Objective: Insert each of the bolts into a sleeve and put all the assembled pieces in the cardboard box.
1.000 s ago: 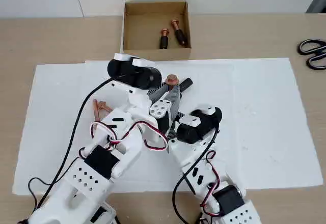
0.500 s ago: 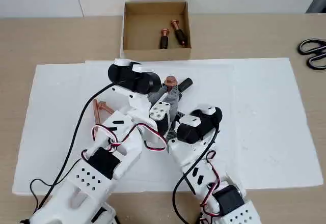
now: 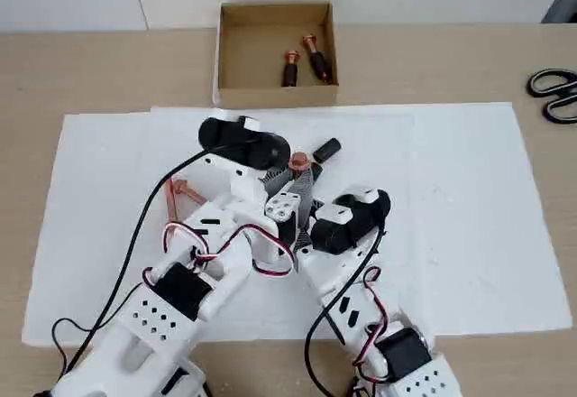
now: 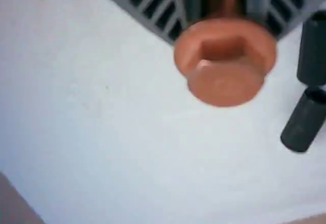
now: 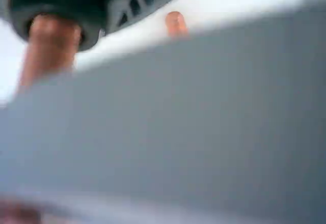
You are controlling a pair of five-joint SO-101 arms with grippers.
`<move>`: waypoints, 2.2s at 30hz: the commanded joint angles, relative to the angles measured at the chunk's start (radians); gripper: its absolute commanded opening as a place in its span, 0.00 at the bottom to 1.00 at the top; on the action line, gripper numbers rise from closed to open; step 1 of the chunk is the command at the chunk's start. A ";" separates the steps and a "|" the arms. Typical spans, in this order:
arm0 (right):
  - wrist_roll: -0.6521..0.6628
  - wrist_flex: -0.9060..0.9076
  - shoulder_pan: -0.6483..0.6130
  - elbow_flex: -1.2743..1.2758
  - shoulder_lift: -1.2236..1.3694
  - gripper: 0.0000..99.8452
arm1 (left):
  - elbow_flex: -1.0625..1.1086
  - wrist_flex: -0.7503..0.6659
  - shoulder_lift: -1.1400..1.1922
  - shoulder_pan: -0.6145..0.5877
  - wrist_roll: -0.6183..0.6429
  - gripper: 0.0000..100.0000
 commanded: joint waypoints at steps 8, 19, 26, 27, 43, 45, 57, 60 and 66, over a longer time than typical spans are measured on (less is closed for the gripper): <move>-0.006 -0.018 0.013 -0.008 -0.018 0.00 | -0.085 0.138 -0.014 0.032 -0.008 0.01; -0.006 -0.018 0.013 -0.008 -0.018 0.00 | -0.059 0.147 -0.021 0.035 -0.005 0.13; -0.006 -0.018 0.012 -0.008 -0.018 0.00 | -0.117 0.206 -0.029 0.044 -0.002 0.21; -0.006 -0.018 0.012 -0.008 -0.018 0.00 | -0.142 0.235 -0.040 0.043 -0.002 0.21; -0.009 -0.018 0.012 -0.008 -0.018 0.00 | -0.186 0.288 -0.103 -0.058 -0.006 0.21; -0.008 -0.019 0.015 -0.008 -0.018 0.00 | -0.197 0.290 -0.104 -0.133 -0.006 0.21; 0.009 0.038 0.251 -0.041 -0.007 0.00 | -0.255 0.456 -0.097 -0.819 -0.221 0.21; 0.064 0.116 0.298 -0.110 -0.007 0.00 | -0.240 0.542 -0.097 -0.853 -0.298 0.21; 0.126 0.131 0.302 -0.308 0.127 0.00 | -0.182 0.600 -0.101 -0.855 -0.316 0.21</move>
